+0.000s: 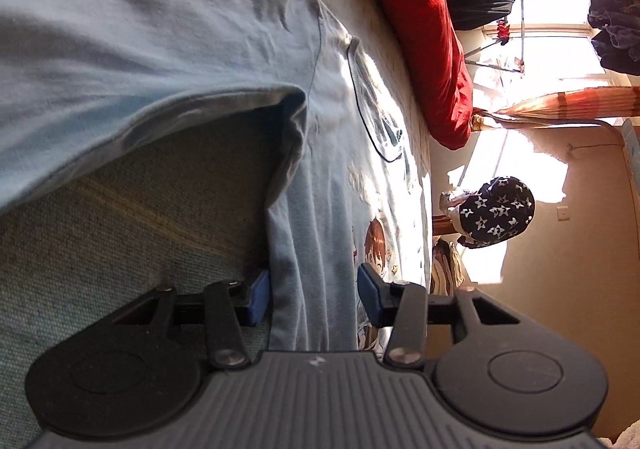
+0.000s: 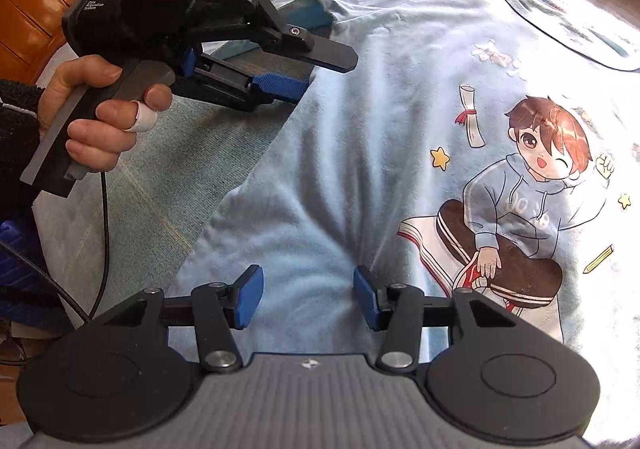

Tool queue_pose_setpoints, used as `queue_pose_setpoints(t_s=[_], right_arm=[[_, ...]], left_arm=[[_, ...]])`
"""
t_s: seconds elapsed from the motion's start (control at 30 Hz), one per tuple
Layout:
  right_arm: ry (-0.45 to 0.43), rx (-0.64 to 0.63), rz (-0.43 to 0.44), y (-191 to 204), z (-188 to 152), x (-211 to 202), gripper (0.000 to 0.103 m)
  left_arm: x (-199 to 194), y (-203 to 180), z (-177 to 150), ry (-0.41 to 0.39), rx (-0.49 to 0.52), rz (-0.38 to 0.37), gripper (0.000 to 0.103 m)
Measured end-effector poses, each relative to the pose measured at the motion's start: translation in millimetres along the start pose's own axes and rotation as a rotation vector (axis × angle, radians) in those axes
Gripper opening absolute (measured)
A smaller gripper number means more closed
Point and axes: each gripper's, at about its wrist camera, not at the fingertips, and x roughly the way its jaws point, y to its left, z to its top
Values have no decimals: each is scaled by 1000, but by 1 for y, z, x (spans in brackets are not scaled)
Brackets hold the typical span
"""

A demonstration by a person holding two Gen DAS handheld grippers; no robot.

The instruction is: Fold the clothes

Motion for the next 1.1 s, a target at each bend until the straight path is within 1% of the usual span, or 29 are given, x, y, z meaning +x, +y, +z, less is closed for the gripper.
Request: queue_pose_setpoints(t_s=[0.1, 0.23, 0.37, 0.4, 0.43, 0.47, 0.5, 0.7, 0.77, 0.83, 0.9, 0.97, 1.1], right_arm=[[-10, 5, 11, 0, 0, -6, 55], [-33, -9, 23, 4, 4, -14, 55], [-47, -30, 30, 11, 11, -17, 55], [-48, -31, 35, 12, 12, -17, 55], [-50, -31, 37, 13, 12, -16, 55], [-49, -31, 38, 14, 13, -16, 55], [-49, -31, 38, 15, 13, -15, 55], [-46, -29, 41, 18, 16, -11, 55], [-66, -35, 35, 20, 19, -13, 55], [-85, -43, 28, 23, 25, -9, 53], [-104, -50, 21, 27, 32, -5, 48], [-113, -56, -5, 33, 42, 4, 48], [-118, -78, -76, 54, 56, 23, 49]], left_arm=[[-2, 6, -10, 29, -35, -24, 45], [-2, 21, -24, 39, -132, -96, 45], [-7, 39, -33, -2, -252, -196, 46], [-10, 42, -35, -21, -282, -222, 49], [-13, 43, -35, -42, -300, -248, 52], [-16, 43, -35, -62, -308, -273, 53], [-20, 41, -34, -76, -296, -271, 53], [-44, 15, -29, -115, -104, -74, 54], [-52, 6, -28, -128, -40, -8, 54], [-60, -2, -26, -141, 25, 58, 54], [-67, -11, -25, -152, 82, 117, 54], [-72, -17, -27, -163, 107, 153, 54], [-82, -14, -33, -173, 116, 184, 54]])
